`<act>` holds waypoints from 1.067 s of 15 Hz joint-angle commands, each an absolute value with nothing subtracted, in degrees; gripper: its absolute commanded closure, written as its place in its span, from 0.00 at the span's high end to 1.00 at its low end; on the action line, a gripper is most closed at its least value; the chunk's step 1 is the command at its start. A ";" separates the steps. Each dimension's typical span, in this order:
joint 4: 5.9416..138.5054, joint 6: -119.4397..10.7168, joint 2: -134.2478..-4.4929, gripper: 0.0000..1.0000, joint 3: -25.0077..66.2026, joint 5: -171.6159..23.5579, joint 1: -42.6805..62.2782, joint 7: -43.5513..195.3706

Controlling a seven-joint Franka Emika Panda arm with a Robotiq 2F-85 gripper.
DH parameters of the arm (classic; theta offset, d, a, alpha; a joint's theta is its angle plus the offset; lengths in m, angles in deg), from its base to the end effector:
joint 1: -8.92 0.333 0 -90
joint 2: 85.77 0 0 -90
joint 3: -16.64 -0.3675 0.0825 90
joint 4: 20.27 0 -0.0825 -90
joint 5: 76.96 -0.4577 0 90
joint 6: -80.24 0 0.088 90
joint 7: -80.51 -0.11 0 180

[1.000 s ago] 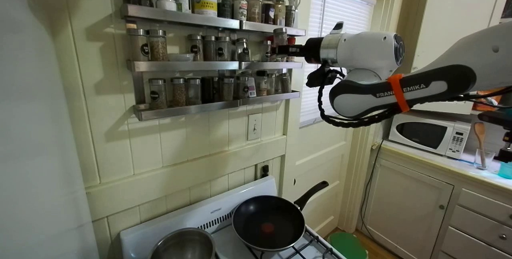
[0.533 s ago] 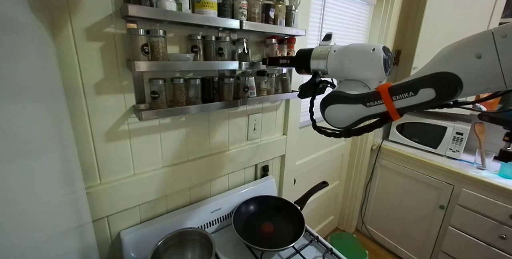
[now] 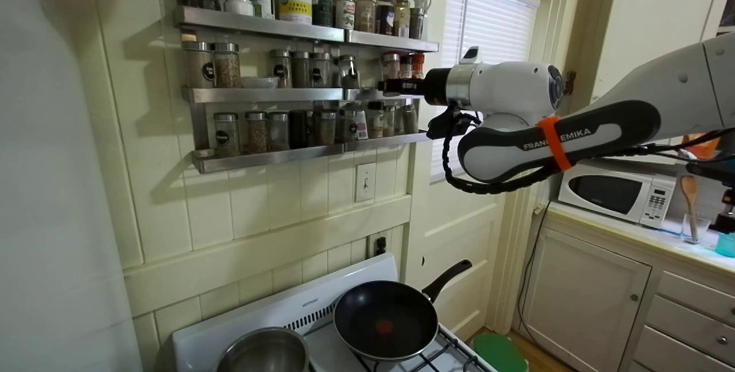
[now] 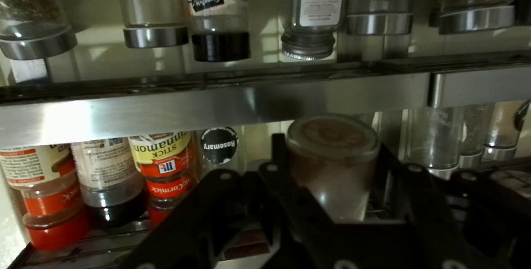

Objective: Put some of the contents jar on the pan

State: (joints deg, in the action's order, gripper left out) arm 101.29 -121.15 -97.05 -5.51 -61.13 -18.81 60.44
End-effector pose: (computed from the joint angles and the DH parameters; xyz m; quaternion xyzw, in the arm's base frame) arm 0.5821 0.0002 0.7024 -0.7124 0.0088 -0.7018 0.0050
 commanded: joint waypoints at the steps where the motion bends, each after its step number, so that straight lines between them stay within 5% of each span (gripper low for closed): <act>1: 99.77 -125.48 -94.79 0.23 -9.08 -66.09 -21.61 62.73; 16: 92.96 -136.68 -83.50 0.23 -14.30 -76.32 -21.06 79.52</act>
State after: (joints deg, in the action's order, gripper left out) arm 96.18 -134.57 -86.60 -13.35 -73.98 -21.76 75.04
